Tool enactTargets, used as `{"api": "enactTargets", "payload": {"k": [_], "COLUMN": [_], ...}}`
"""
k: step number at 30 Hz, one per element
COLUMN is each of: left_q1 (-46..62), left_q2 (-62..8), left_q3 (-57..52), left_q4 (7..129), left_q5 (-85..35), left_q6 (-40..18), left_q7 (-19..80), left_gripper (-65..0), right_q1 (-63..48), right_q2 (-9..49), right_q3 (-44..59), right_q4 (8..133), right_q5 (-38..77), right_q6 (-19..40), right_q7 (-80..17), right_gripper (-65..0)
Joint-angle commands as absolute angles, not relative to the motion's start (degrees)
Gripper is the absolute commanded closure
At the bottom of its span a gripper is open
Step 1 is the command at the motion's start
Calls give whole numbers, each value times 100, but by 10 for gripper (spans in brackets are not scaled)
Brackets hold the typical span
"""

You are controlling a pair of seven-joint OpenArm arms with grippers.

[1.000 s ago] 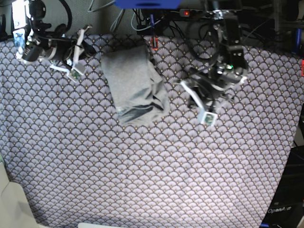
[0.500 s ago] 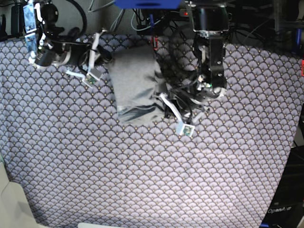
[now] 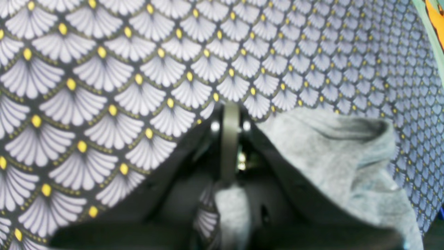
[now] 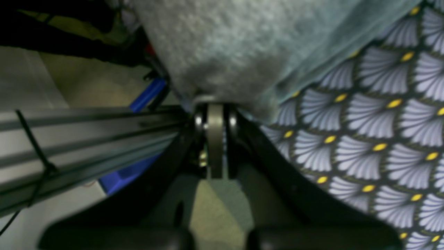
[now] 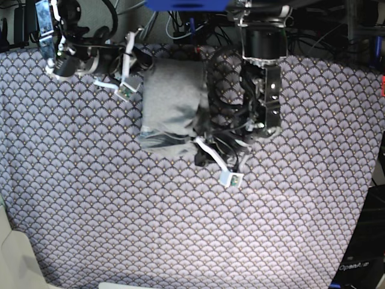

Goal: Fold the T-shirt properly
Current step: 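Press and straighten the stack with both grippers, then release, then tuck the loose fabric at the stack's end under with the right gripper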

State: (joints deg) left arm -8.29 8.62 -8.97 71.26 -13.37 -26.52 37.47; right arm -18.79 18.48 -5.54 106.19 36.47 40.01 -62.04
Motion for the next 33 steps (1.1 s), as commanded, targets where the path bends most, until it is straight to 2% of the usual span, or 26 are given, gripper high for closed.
{"api": "enactTargets", "payload": {"k": [1,5,11,17,22,28,33], "left_q1": [-919,-699,-154,558,1121,1631,1719], "left_q2": [900,900,242,-136,-426,-453,-426], "left_q3": [-884,-919,-963,-1727,-2299,-3143,-3635], "left_q4": [7284,7732,8936,10114,10457,10466,10466], "left_q5": [-1464,-1429,-1464,-1420,-1464,-1473,-1411], "left_q6": [-2686,-2686,-2686,-2738,-2756,-2800,-3486], "left_q7": [3653,3679,4101,4567,4637,4620,4664], "left_gripper": [0,0,0,0,0,0,0], "right_q1": [-1868,-1868,-2026,-2158,-1991,-1560,-1182], "right_q2": [2018,2255,2413,2466,2053,1710,1648], "right_q3": [-514,-391,567,1033,971,312,-286], "right_q4": [10712,10712,10721,11160,11380,11380,11380], "right_q5": [3749,3749,3749,3793,3793,3776,3785], "right_q6": [4000,4000,4000,4000,4000,4000,4000], "right_q7": [-6132,-6123,-6158,-6141,-6114,-6070,-6088], "right_gripper": [0,0,0,0,0,0,0]}}
